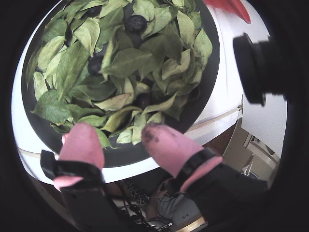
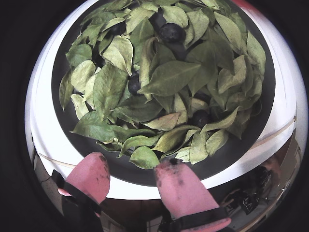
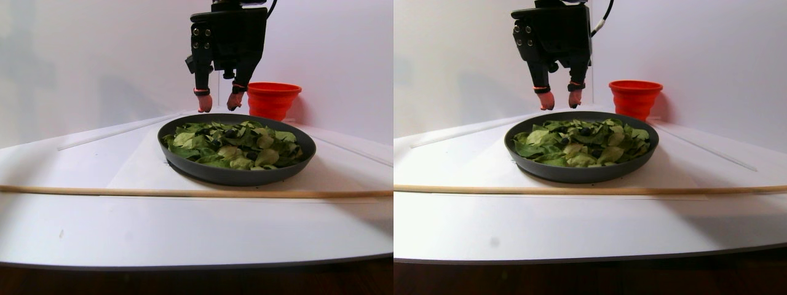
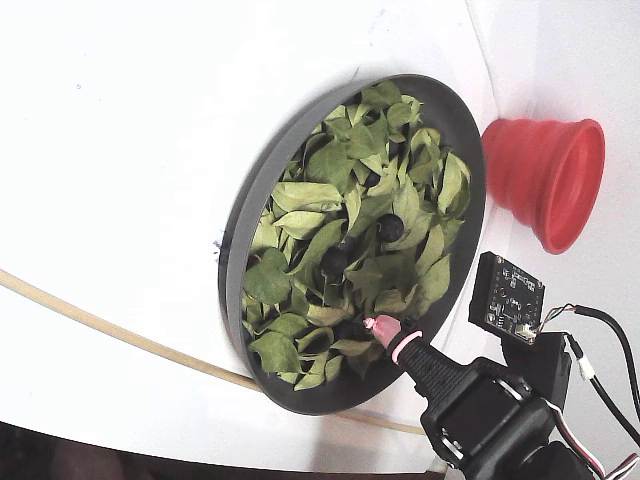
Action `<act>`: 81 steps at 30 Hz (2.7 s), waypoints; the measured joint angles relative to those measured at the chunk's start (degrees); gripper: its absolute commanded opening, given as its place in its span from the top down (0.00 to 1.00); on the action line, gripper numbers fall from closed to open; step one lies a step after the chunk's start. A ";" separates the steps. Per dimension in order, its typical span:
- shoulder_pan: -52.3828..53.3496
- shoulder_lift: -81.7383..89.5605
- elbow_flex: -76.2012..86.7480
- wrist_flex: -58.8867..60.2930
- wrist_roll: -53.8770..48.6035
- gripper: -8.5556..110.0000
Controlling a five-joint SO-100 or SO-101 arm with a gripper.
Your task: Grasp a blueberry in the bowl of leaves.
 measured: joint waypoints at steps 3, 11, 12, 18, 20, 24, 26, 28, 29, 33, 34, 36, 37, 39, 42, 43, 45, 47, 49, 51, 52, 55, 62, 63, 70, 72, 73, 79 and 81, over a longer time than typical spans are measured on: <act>0.00 -1.67 -0.44 -1.41 0.00 0.78; -1.67 -9.84 -4.04 -6.94 1.14 0.78; -1.76 -10.11 -4.31 -7.38 1.32 0.78; -1.76 -12.57 -4.92 -10.02 1.58 0.78; -1.76 -13.27 -5.45 -10.37 1.58 0.78; -1.76 -14.24 -6.59 -10.72 1.85 0.78; -1.76 -14.94 -6.86 -10.72 2.11 0.78; -1.76 -15.47 -7.03 -10.90 2.11 0.78; -1.76 -16.00 -7.21 -11.43 2.11 0.78; -1.76 -16.87 -7.38 -12.30 2.37 0.78; -1.76 -17.14 -7.56 -12.48 2.72 0.78; -1.76 -17.49 -7.73 -13.01 2.90 0.77; -1.76 -17.93 -7.73 -13.27 2.90 0.77; -1.76 -18.72 -7.73 -13.80 2.90 0.77; -1.76 -19.95 -8.17 -14.59 2.90 0.77; -1.76 -20.21 -8.26 -14.68 2.90 0.77; -1.76 -20.57 -8.53 -14.94 2.90 0.78; -1.76 -21.62 -9.23 -15.47 2.90 0.78; -1.76 -22.32 -9.49 -15.73 2.90 0.78; -1.76 -22.85 -10.02 -16.08 2.90 0.78; -1.76 -23.12 -10.20 -16.17 3.08 0.78; -1.76 -23.29 -10.37 -16.70 3.96 0.78; -1.85 -25.31 -11.25 -17.14 5.01 0.78; -2.02 -25.40 -11.25 -17.14 5.19 0.78; -2.29 -26.63 -11.60 -18.54 5.19 0.78; -2.29 -27.07 -11.78 -18.72 5.19 0.78; -2.29 -27.25 -11.87 -18.81 5.19 0.78; -2.29 -27.95 -12.48 -18.81 5.19 0.78; -2.29 -28.39 -12.48 -18.98 5.19 0.78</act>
